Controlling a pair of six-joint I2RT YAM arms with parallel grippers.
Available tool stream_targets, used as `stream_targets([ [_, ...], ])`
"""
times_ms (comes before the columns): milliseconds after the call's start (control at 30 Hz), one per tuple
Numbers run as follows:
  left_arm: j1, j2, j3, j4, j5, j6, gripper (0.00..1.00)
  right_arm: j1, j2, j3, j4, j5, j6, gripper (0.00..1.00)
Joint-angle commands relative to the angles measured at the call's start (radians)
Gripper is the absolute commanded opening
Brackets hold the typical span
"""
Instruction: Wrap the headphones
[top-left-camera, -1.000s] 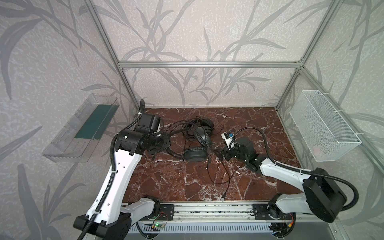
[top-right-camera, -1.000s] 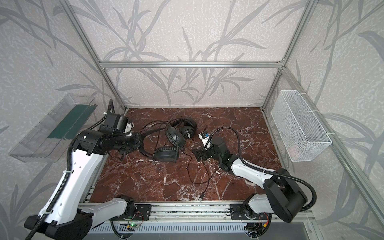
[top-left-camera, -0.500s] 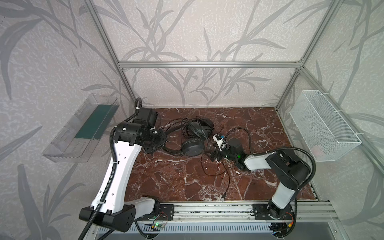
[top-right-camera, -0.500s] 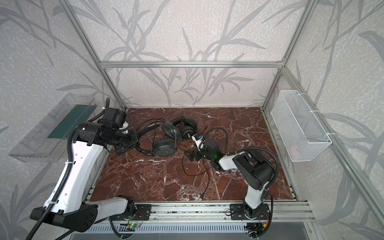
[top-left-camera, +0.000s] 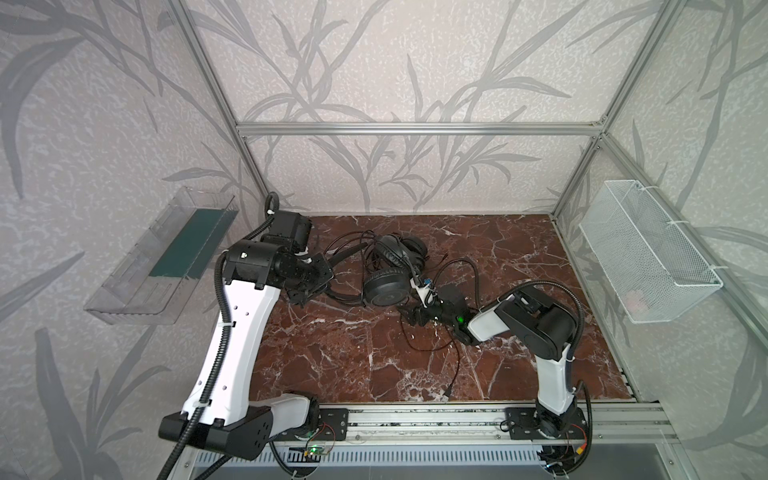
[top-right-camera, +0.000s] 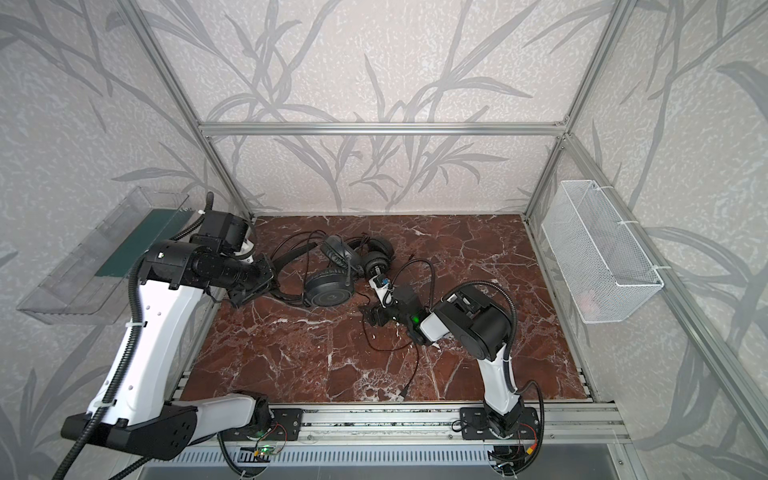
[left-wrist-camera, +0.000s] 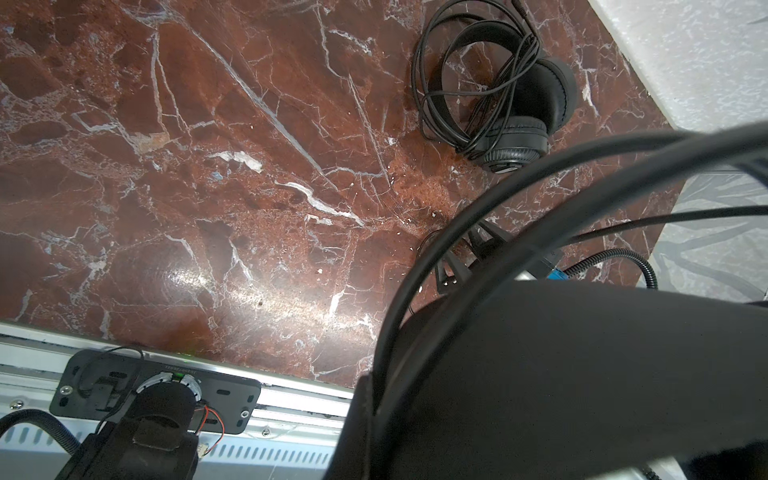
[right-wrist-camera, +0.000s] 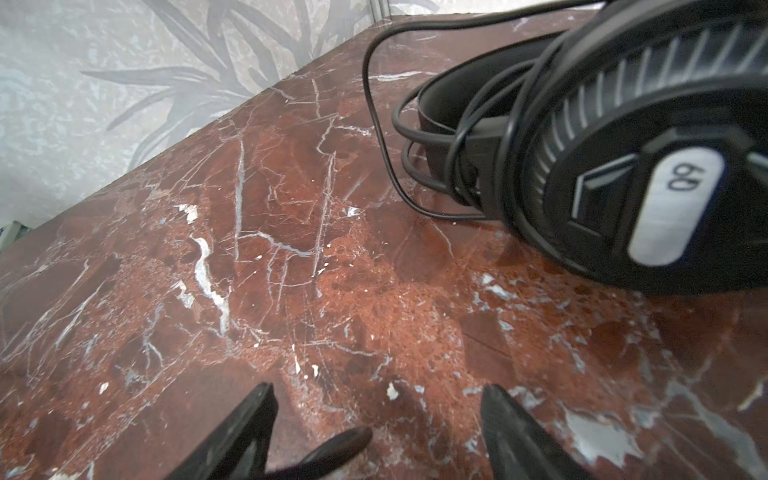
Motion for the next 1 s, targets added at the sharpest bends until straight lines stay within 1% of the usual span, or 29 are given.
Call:
stream_targets([
  [0,0.010,0.001,0.051,0.012,0.046,-0.027,0.00,0.022,0.029,0.040,0.021,0.016,-0.015,0.64],
  [33,0.011,0.001,0.056,0.009,0.042,-0.026,0.00,0.022,0.037,0.041,0.025,0.015,-0.009,0.57],
  [67,0.014,0.000,0.057,0.007,0.040,-0.025,0.00,0.022,0.044,0.041,0.036,0.012,-0.003,0.53],
  [133,0.016,-0.002,0.059,0.007,0.040,-0.027,0.00,0.022,0.050,0.043,0.043,0.002,0.005,0.51],
  [200,0.020,-0.001,0.058,0.011,0.048,-0.030,0.00,0.024,0.057,0.054,0.032,-0.005,0.005,0.48],
  [267,0.024,0.002,0.064,0.011,0.053,-0.031,0.00,0.024,0.066,0.067,0.015,-0.013,0.004,0.44],
  [300,0.025,0.005,0.069,0.011,0.052,-0.033,0.00,0.024,0.068,0.070,0.010,-0.013,0.003,0.43],
  [433,0.033,0.008,0.078,0.011,0.052,-0.034,0.00,0.025,0.076,0.072,0.008,-0.020,0.008,0.33],
  [533,0.041,0.010,0.079,0.010,0.048,-0.035,0.00,0.027,0.065,0.069,-0.016,-0.022,0.004,0.22],
  [600,0.052,0.011,0.080,0.009,0.046,-0.035,0.00,0.031,0.047,0.059,-0.035,-0.022,0.005,0.15],
  [700,0.072,0.011,0.084,0.005,0.029,-0.040,0.00,0.057,-0.006,0.026,-0.058,0.001,-0.014,0.09],
  [767,0.087,0.015,0.089,0.001,0.009,-0.041,0.00,0.084,-0.059,0.022,-0.136,0.027,-0.039,0.02],
  [800,0.095,0.019,0.092,0.000,-0.007,-0.044,0.00,0.102,-0.093,0.027,-0.206,0.039,-0.053,0.00],
  [867,0.105,0.027,0.100,-0.009,-0.045,-0.050,0.00,0.156,-0.158,0.025,-0.342,0.077,-0.102,0.00],
  [967,0.113,0.040,0.099,-0.012,-0.102,-0.055,0.00,0.250,-0.238,0.017,-0.484,0.141,-0.174,0.00],
])
